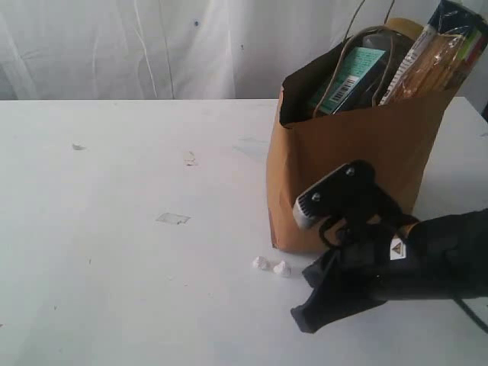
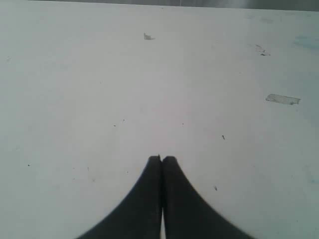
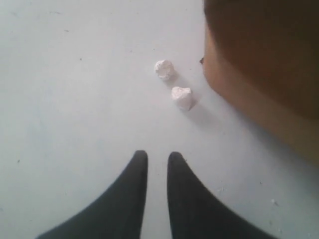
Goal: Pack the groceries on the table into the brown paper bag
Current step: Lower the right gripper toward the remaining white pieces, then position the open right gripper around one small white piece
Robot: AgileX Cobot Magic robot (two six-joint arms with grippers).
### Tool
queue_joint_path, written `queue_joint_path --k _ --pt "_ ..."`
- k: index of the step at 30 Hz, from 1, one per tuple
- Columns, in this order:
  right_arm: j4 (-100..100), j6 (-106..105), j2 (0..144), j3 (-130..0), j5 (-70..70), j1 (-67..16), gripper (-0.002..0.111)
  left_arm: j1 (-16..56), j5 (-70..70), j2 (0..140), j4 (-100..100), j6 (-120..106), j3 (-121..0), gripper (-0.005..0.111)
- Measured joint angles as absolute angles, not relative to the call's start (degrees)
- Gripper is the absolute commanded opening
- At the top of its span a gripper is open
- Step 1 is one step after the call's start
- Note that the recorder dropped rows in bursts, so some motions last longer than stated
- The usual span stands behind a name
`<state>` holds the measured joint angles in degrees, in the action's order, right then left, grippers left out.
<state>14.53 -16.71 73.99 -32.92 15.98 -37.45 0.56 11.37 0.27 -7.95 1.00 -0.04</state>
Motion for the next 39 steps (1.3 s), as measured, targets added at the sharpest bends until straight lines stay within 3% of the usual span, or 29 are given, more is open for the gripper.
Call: queue_joint_path --k 3,18,26,29,33,39 --pt "14.7 -17.3 77.4 -32.9 13.2 -39.4 0.044 0.6 11.4 0.3 -8.0 1.0 0.0 0.0" --pt "16.2 -12.8 99.9 -44.5 6.6 -41.1 0.042 0.6 11.4 0.3 -8.0 1.0 0.0 0.0" --pt "16.2 -12.3 99.4 -45.0 11.1 -40.6 0.025 0.6 11.4 0.3 -8.0 1.0 0.0 0.0" --pt "15.8 -12.6 96.5 -44.4 12.8 -42.7 0.0 0.6 11.4 0.3 -8.0 1.0 0.0 0.0" --pt "11.3 -13.0 92.8 -39.6 4.3 -48.2 0.0 0.6 11.4 0.3 -8.0 1.0 0.0 0.0" --pt "16.3 -13.9 92.0 -31.5 -12.8 -49.2 0.0 0.6 11.4 0.3 -8.0 1.0 0.0 0.0"
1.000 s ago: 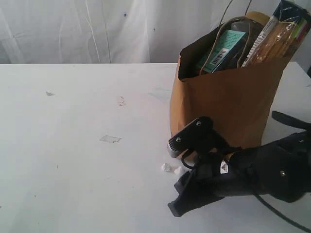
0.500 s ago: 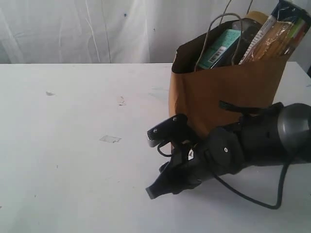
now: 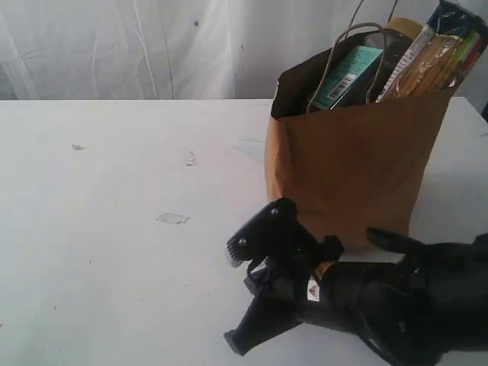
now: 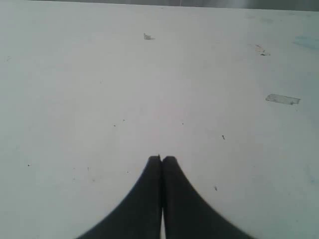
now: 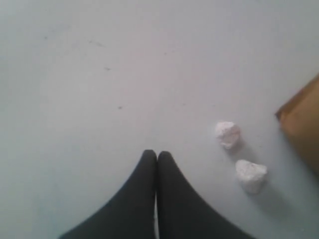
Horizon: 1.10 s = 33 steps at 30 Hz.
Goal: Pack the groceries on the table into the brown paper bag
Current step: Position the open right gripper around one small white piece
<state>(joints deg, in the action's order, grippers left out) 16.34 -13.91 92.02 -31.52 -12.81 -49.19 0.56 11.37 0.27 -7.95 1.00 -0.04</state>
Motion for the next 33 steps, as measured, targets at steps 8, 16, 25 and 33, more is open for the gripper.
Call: queue_joint_path --k 8,16,25,33 --pt "29.1 -13.0 82.3 -19.9 -29.2 -49.2 0.0 0.6 11.4 0.3 -8.0 1.0 0.0 0.0" --pt "29.8 -12.8 79.5 -18.8 -14.9 -49.2 0.007 0.6 11.4 0.3 -8.0 1.0 0.0 0.0" --pt "29.9 -11.7 83.8 -24.8 -6.6 -49.2 0.038 0.6 11.4 0.3 -8.0 1.0 0.0 0.0" --pt "31.3 -12.6 86.9 -31.4 -9.4 -47.2 0.038 0.6 11.4 0.3 -8.0 1.0 0.0 0.0"
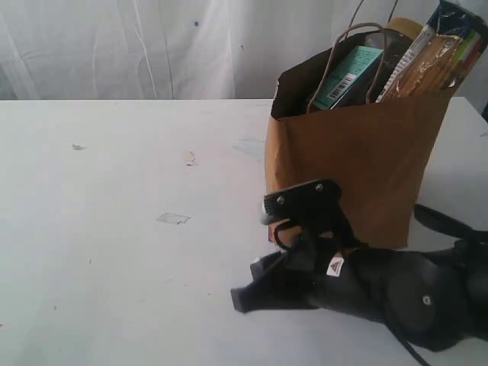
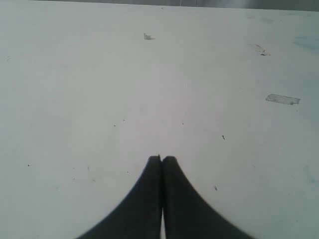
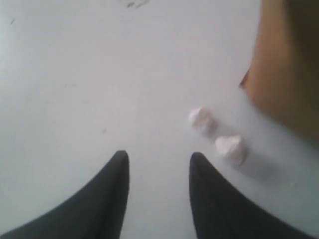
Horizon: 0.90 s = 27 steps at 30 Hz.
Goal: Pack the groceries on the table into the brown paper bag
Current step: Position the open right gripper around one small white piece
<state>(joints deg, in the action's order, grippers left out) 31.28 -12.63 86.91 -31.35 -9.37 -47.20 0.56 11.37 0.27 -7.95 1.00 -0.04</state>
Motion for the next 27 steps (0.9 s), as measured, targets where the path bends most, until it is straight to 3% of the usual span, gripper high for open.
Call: queue_joint_path --k 10,23,27 --pt "32.7 -14.6 93.5 -34.1 -5.9 -43.4 0.044 0.6 11.4 0.3 -8.0 1.0 0.0 0.0" --pt "32.7 -14.7 99.9 -34.2 -15.0 -43.3 0.044 0.6 11.4 0.3 -8.0 1.0 0.0 0.0" --pt "32.7 -14.7 101.0 -34.4 -16.0 -43.3 0.036 0.6 11.4 0.3 -8.0 1.0 0.0 0.0"
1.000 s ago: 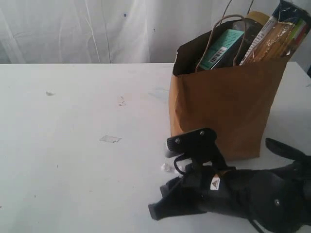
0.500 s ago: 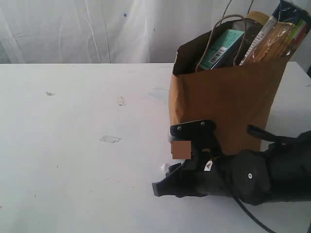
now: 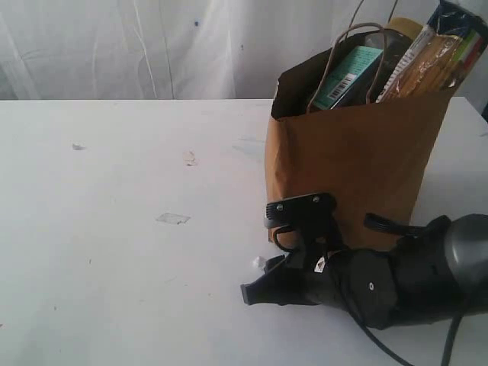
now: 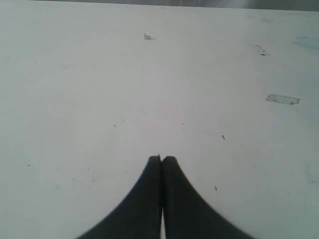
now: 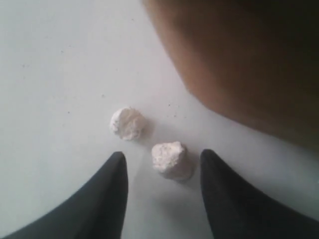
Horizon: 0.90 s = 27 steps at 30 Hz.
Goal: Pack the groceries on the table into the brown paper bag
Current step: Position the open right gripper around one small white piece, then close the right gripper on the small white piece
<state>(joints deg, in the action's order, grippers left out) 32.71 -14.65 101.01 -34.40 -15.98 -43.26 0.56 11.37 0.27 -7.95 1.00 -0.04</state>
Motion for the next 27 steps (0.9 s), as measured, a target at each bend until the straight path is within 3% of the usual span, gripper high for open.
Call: queue_joint_path --k 12,27 --pt "32.7 -14.7 101.3 -34.8 -17.6 -43.2 0.0 0.6 11.4 0.3 -8.0 1.0 0.0 0.0" --pt "32.7 -14.6 97.5 -34.8 -10.9 -42.9 0.0 0.6 11.4 0.3 -8.0 1.0 0.0 0.0"
